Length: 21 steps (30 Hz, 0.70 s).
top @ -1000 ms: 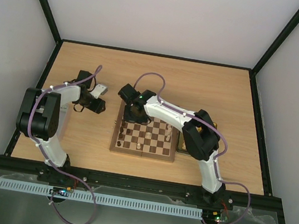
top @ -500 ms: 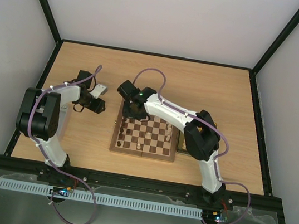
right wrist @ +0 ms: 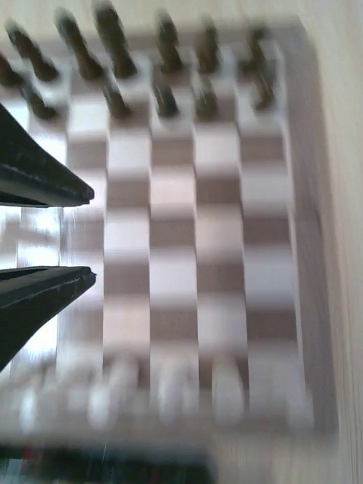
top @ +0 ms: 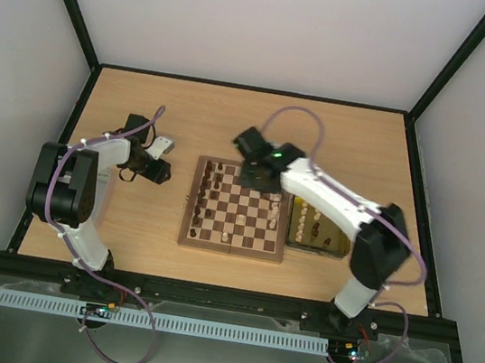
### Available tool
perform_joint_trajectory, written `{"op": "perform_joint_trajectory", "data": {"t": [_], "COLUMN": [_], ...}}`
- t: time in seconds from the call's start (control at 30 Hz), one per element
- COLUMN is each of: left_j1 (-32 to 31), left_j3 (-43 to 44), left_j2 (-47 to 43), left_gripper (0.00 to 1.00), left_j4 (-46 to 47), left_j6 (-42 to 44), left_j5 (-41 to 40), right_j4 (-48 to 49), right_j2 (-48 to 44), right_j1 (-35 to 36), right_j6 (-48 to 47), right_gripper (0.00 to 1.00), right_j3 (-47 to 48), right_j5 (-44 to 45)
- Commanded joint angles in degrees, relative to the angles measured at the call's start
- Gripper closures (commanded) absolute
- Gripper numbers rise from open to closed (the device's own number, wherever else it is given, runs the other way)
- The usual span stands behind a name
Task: Set up the chess pieces on the board
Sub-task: Place the chess piece on the chessboard, then pick up the chess piece from the storage box.
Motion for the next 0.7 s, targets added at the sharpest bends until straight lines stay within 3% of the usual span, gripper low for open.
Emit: {"op": "perform_joint_trajectory", "data": {"t": [0.0,0.17,0.33,0.67], "left_j1": [0.44,0.44,0.44,0.44], "left_j3": [-0.66,-0.54,-0.30,-0.47], "left_j2": [0.34,0.27,0.84,0.75], "left_gripper": [0.40,0.40,0.39,0.40], "left_j4": [-2.65,-2.81,-2.78,-3.08], "left_j6": [0.05,0.16,0.14,0.12], "left_j5": [-0.62,-0.37,-0.58,-0.86], "right_j4": [-1.61,-2.54,-0.91,4.74], "right_j2": [-13.35,-24.38,-29.85,-31.14], "right_j1": [-12.28,-23.42,-30.17,-32.31], "right_j6": [1.25,-1.27,-3.23,-4.87], "right_gripper": [0.79,0.79,0.79,0.78], "right_j3": [-13.83,-25.89,-35.07,-43.60], "right_j5": [3.18,3.37,0.34,-6.84]}}
